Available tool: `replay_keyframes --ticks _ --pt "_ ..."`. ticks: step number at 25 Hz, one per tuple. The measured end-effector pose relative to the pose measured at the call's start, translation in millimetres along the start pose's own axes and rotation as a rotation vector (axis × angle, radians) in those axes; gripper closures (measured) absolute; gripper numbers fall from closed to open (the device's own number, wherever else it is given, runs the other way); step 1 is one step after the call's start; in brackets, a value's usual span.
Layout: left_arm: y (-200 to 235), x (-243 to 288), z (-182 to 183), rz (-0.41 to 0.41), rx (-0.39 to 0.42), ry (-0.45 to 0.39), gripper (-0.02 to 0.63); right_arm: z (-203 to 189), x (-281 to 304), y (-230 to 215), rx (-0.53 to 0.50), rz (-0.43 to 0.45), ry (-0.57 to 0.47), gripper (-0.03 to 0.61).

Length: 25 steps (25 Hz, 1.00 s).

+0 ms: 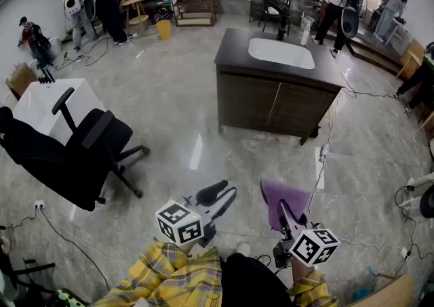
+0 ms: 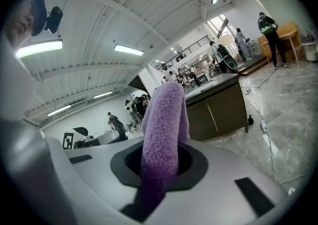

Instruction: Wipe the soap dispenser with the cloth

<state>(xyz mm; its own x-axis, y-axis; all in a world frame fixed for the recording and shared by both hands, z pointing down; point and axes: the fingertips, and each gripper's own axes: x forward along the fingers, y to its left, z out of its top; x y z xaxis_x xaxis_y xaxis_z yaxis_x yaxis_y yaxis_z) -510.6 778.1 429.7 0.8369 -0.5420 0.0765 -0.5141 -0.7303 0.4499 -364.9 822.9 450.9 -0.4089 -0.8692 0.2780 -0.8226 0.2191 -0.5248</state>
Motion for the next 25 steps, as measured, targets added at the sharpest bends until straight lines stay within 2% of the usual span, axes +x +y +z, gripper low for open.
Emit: replay_keyframes --ticks 13,25 --pt "2 23 -2 0.021 -0.009 0.004 0.483 11 11 -23 0.01 0.011 0.038 0.541" --pt "-22 88 -5 0.008 0.008 0.02 0.484 47 8 -70 0.023 0.059 0.009 0.541"
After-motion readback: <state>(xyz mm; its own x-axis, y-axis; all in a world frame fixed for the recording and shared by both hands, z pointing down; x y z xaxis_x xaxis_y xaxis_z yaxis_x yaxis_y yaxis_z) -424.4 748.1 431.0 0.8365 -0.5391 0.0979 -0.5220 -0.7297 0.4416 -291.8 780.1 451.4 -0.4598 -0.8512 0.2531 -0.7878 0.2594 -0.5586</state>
